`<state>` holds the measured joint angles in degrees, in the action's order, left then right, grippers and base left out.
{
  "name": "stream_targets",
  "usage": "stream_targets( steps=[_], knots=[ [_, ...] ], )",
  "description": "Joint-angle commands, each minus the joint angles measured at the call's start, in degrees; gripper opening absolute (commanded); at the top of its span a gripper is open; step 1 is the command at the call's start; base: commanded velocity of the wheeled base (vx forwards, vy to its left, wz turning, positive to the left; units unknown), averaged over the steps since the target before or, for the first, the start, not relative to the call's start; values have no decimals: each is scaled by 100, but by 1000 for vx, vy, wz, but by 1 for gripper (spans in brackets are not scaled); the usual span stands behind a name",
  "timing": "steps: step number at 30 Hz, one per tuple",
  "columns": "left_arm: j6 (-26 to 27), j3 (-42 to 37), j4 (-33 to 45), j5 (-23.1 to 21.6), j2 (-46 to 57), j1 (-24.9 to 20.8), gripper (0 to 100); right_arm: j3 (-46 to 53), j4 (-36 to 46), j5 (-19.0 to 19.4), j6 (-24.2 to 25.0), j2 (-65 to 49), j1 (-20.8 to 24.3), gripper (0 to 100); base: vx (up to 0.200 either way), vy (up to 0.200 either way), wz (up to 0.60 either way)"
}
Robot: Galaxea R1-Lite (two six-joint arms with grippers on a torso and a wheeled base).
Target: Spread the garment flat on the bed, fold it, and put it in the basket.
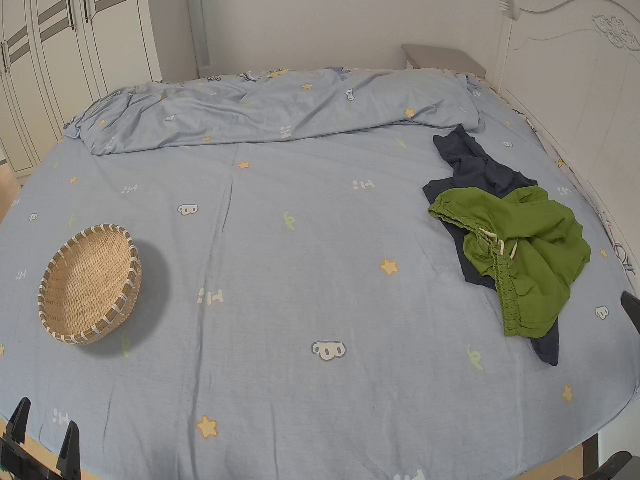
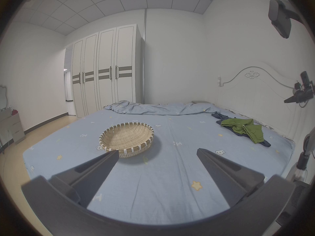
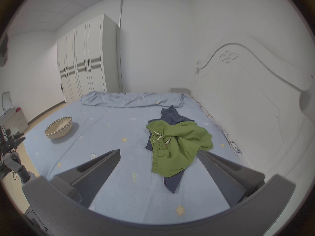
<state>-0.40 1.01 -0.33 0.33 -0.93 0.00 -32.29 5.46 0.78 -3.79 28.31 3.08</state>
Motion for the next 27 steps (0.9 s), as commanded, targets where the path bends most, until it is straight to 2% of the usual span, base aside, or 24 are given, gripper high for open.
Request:
stream_targets(
  steps=[1,3,5,7,12,20,23,27],
  knots=[
    [-4,-92,-2,2,93,0,100,-1860,-546,-799,-526,4517,808,100,0,0,0],
    [-4,-92,-2,2,93,0,100,-2229,-564,-1010,-526,5097,984,100,0,0,0],
    [-4,-92,-2,2,93,0,100,-2413,-546,-1054,-517,5343,1036,100,0,0,0],
    [5,-92,-2,2,93,0,100,-3011,-520,-1177,-526,6099,1142,100,0,0,0],
    [-4,-92,-2,2,93,0,100,-3872,-564,-1572,-482,7242,1168,100,0,0,0],
    [-4,-92,-2,2,93,0,100,-4250,-863,-1669,-421,7989,1256,100,0,0,0],
    [-4,-92,-2,2,93,0,100,-4277,-1012,-1906,-447,8138,1238,100,0,0,0],
    [-4,-92,-2,2,93,0,100,-4321,-1047,-1985,-429,8182,1203,100,0,0,0]
  ],
)
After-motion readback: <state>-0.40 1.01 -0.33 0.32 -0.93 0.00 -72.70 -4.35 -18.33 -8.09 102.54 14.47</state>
